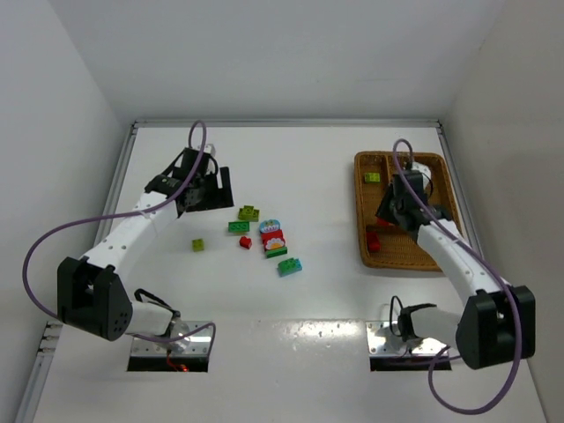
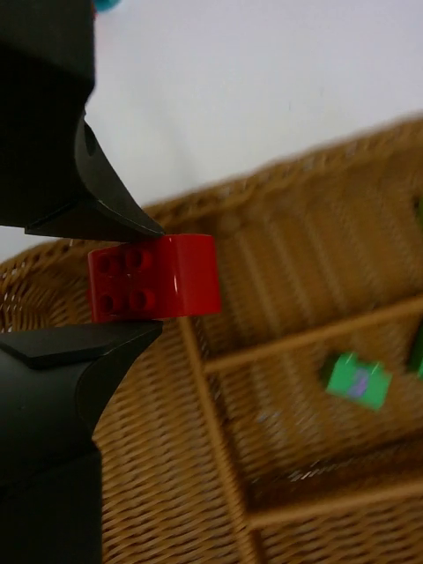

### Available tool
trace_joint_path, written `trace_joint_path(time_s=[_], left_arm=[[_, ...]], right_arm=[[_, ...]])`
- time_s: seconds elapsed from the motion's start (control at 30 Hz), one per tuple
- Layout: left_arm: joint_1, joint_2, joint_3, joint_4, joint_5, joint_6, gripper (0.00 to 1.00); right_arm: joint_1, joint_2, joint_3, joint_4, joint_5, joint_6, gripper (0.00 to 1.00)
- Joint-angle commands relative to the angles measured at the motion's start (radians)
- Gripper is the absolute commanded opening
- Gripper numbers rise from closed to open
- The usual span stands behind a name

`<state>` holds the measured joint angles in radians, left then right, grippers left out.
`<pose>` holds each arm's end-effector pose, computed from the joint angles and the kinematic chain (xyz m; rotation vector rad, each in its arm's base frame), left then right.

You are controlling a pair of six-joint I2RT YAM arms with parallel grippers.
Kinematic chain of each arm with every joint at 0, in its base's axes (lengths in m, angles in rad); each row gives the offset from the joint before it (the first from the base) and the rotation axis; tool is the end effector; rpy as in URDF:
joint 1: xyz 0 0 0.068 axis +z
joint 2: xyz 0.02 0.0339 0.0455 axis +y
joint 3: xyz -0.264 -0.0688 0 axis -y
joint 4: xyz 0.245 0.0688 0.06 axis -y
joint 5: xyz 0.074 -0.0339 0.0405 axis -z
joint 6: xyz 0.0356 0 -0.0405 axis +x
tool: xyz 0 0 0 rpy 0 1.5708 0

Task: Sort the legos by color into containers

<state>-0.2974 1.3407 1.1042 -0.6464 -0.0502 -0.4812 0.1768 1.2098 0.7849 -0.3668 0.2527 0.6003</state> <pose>0.2697 -0.0808 0.2868 -0.2491 2.4601 -0.2787 0.2486 0.0354 0.2370 0.6083 2.2518 0.0884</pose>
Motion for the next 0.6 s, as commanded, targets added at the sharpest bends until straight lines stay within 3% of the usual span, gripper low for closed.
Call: trace_joint_path(time_s=[0.0, 0.07, 0.13, 0.17, 0.2, 0.27, 0.47, 0.57], left_arm=[[0.012, -0.002, 0.040, 0.010, 0.013, 0.006, 0.82], [0.012, -0.002, 0.040, 0.010, 0.013, 0.006, 0.82], [0.012, -0.002, 0.040, 0.019, 0.013, 0.015, 0.82], [0.012, -0.002, 0.040, 0.019, 0.013, 0.015, 0.82], [0.012, 0.008, 0.040, 0.019, 0.013, 0.015, 0.82], [0.012, 0.008, 0.040, 0.019, 0.024, 0.015, 0.82], [0.012, -0.001, 0.040, 0.019, -0.010, 0.015, 0.82], [0.012, -0.002, 0.040, 0.019, -0.052, -0.013, 0.82]], right_arm=[[-0.068, -0.061, -0.073, -0.043, 0.030, 0.112, 0.31], [-0.112, -0.097, -0.108, -0.052, 0.030, 0.122, 0.31], [-0.134, -0.110, -0.124, -0.052, 0.030, 0.122, 0.39], [-0.146, -0.110, -0.124, -0.052, 0.030, 0.122, 0.46], [-0.146, -0.092, -0.113, -0.052, 0.030, 0.122, 0.61], [-0.137, -0.067, -0.084, -0.079, 0.043, 0.113, 0.72], [0.001, -0.067, 0.025, -0.067, 0.034, 0.070, 0.73], [0.224, -0.003, 0.080, 0.005, -0.077, 0.006, 0.70]])
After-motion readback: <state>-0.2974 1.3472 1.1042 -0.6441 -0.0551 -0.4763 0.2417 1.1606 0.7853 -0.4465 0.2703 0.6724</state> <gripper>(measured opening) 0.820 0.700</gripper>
